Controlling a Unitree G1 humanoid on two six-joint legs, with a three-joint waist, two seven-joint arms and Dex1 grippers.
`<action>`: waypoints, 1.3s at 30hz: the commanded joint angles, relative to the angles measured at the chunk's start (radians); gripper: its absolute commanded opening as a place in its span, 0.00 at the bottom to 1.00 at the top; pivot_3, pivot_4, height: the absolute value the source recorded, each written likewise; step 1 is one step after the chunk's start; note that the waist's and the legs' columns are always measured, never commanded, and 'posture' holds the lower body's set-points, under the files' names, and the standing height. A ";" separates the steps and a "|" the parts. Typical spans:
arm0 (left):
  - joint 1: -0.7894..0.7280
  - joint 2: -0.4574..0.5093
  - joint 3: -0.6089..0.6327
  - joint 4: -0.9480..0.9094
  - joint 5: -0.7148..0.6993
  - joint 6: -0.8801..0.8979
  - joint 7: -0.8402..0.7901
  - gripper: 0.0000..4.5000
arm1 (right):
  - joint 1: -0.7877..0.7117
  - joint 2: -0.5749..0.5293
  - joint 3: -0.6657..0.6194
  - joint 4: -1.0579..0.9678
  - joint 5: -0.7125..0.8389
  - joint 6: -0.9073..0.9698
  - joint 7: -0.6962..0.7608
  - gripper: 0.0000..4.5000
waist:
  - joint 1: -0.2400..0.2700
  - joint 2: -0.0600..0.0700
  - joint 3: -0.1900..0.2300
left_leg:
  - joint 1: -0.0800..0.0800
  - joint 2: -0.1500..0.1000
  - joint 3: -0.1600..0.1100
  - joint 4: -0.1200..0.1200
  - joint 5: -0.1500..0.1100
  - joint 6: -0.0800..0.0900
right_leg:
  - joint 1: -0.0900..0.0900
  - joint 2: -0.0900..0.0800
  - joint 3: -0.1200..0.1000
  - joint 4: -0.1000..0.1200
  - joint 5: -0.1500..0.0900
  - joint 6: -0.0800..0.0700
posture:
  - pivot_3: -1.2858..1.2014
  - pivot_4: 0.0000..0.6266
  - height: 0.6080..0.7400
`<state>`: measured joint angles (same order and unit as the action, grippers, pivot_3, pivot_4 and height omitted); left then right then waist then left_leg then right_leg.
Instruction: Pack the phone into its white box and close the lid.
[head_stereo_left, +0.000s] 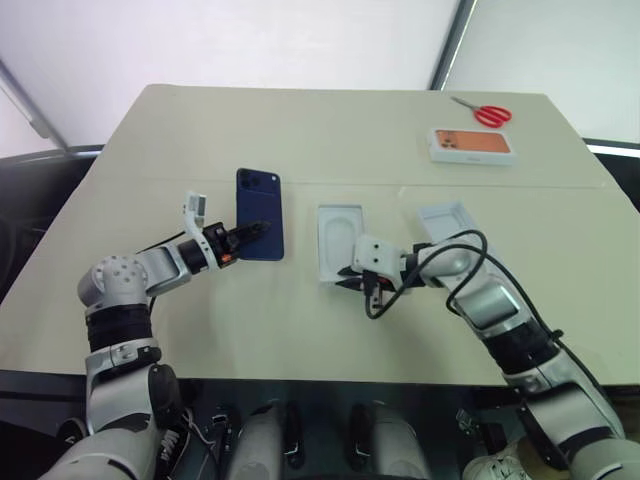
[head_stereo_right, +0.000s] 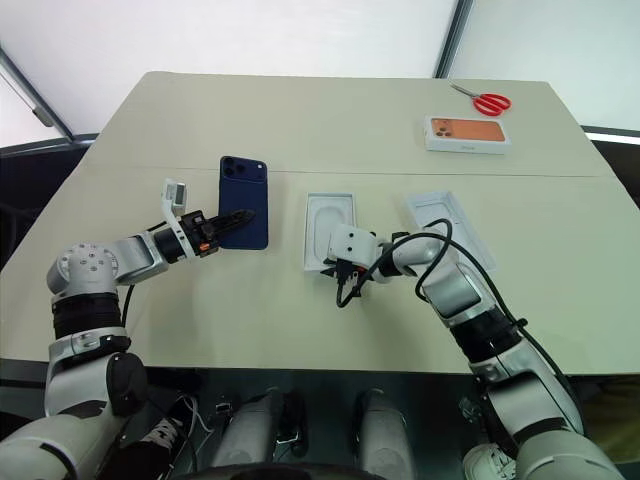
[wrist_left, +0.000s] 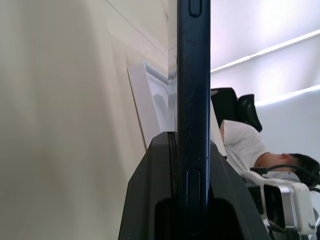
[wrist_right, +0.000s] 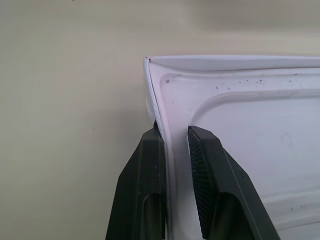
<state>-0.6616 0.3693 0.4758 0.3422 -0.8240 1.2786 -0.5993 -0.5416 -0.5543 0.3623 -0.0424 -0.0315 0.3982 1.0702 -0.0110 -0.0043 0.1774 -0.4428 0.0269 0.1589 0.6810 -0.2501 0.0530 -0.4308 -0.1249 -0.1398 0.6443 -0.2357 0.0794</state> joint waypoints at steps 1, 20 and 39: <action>-0.004 0.008 0.010 -0.035 -0.040 -0.007 -0.015 0.00 | 0.068 -0.028 0.009 -0.092 0.036 0.071 0.027 0.13 | 0.000 0.000 0.000 | 0.000 0.000 0.000 0.000 0.000 0.000 | 0.000 0.000 0.000 0.000 0.000 0.000 | 0.52 0.24 0.98; -0.019 -0.010 -0.012 -0.054 -0.057 -0.004 0.011 0.00 | 0.047 -0.034 -0.027 -0.192 0.144 0.258 0.013 0.70 | 0.000 0.000 0.000 | -0.001 0.000 -0.001 0.000 0.000 0.000 | -0.001 -0.002 -0.001 0.000 0.000 0.000 | 0.52 0.24 0.98; -0.036 -0.305 -0.024 -0.179 -0.131 0.145 0.317 0.00 | 0.021 -0.213 -0.375 0.021 0.304 0.118 0.014 0.70 | 0.016 -0.002 0.002 | -0.002 -0.003 0.000 0.000 -0.002 0.004 | 0.000 -0.004 -0.002 -0.002 0.000 0.000 | 0.52 0.24 0.98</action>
<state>-0.6810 0.0841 0.4471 0.1926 -0.9229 1.4118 -0.2994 -0.5100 -0.7595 0.0219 -0.0073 0.2674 0.5519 1.0891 0.0051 -0.0061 0.1795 -0.4447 0.0239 0.1588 0.6812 -0.2513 0.0582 -0.4305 -0.1288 -0.1422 0.6421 -0.2353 0.0797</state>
